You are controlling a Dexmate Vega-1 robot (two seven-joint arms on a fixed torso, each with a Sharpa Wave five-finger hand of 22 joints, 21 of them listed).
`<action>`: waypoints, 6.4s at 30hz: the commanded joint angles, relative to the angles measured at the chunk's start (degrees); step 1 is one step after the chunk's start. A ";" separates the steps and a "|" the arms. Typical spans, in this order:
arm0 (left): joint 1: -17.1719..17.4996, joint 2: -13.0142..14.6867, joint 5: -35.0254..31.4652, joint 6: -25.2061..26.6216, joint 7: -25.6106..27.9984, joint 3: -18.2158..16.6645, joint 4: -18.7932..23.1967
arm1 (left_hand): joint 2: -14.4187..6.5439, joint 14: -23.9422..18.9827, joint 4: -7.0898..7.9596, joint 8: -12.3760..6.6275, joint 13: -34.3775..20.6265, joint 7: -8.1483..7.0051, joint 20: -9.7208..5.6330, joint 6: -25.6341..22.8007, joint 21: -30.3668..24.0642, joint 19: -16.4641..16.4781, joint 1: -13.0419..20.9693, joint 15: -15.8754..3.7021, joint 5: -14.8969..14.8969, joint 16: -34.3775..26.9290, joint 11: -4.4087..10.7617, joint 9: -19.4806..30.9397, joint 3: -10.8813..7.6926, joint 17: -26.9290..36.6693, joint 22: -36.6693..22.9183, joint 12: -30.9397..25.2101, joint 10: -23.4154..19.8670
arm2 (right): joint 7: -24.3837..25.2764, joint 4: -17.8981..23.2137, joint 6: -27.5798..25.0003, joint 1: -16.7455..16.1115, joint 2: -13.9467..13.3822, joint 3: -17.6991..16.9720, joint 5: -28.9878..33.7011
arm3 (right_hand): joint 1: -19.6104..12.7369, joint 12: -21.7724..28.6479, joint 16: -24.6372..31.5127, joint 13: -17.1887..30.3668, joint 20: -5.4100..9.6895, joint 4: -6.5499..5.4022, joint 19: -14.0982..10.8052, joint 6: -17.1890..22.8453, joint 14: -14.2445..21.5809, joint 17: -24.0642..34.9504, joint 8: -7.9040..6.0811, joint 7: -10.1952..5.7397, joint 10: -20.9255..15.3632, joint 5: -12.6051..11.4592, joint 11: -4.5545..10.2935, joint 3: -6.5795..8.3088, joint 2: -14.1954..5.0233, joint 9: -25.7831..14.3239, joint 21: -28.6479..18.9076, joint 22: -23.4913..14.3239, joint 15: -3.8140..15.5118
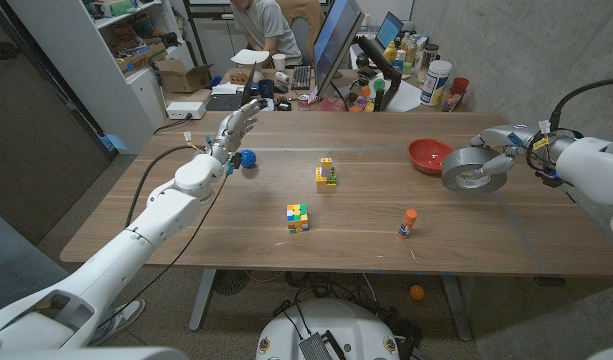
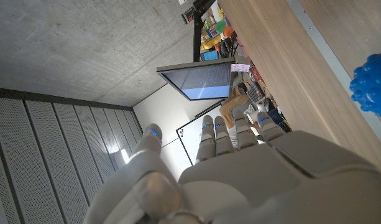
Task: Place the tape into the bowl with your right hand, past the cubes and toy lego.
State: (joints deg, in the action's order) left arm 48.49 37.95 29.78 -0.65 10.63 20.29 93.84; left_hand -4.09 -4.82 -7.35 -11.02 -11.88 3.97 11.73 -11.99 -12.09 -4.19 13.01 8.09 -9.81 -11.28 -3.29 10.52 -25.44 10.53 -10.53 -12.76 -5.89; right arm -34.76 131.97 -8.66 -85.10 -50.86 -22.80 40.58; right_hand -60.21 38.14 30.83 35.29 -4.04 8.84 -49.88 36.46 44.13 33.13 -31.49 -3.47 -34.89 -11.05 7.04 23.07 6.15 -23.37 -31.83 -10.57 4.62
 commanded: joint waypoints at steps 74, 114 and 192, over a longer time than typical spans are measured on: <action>5.15 1.22 1.08 0.29 4.20 -3.47 4.21 | -0.25 1.31 -0.03 -0.39 -0.71 -0.15 0.46 -1.04 0.21 -1.70 0.06 0.63 -0.08 0.02 -0.66 0.27 -0.25 0.53 -0.49 -0.85 -1.11 | 10.45 -17.92 4.16 42.17 -22.65 39.83 -14.88 | -13.45 -1.83 -2.93 -2.56 9.70 -0.65 -6.73 7.61 3.54 3.59 0.71 -5.58 -3.36 -1.72 0.87 -0.19 -15.09 0.84 -3.75 0.00 6.55; 8.84 1.91 0.88 2.27 7.23 -4.47 8.83 | -0.64 1.28 -0.33 -0.24 -0.89 0.30 0.41 -0.77 0.13 -1.69 0.75 0.63 -0.22 -0.02 -0.73 0.29 -0.75 0.48 -0.48 -0.85 -0.97 | 4.93 -33.11 13.82 58.60 -12.25 51.73 -10.32 | -12.90 -2.43 -4.37 -3.98 11.35 -0.68 -6.33 8.33 4.51 5.83 0.38 -5.51 -5.24 -1.91 0.34 0.03 -15.36 0.83 -5.55 0.01 6.92; 6.99 0.63 -1.19 4.61 8.46 -2.49 10.08 | -0.31 1.46 -0.40 -0.22 -1.10 0.33 0.40 -0.83 0.13 -2.00 0.88 0.42 -0.17 -0.04 -0.48 0.30 -0.79 0.50 -0.48 -0.62 -0.02 | 6.13 -56.72 15.72 70.06 -2.86 65.03 -7.71 | -12.68 -2.87 -7.70 -3.95 11.51 -0.30 -4.53 9.12 5.41 8.45 0.09 -5.72 -6.01 -2.47 0.54 0.36 -15.14 0.98 -8.76 0.13 6.97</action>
State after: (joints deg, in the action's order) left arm 55.80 38.80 28.74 3.61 18.98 17.56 103.93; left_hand -4.54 -3.61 -7.74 -11.02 -12.65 3.99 12.09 -12.59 -11.86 -5.88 13.46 8.71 -9.81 -11.27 -3.68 10.52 -25.83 10.77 -10.77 -13.18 -6.29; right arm -29.02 76.57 6.98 -15.12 -53.62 41.46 33.46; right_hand -59.08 35.27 23.22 31.22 -0.49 8.35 -48.15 37.59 49.06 41.31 -31.16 -2.75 -40.43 -12.98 7.46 22.65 5.03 -22.28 -40.14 -10.29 6.05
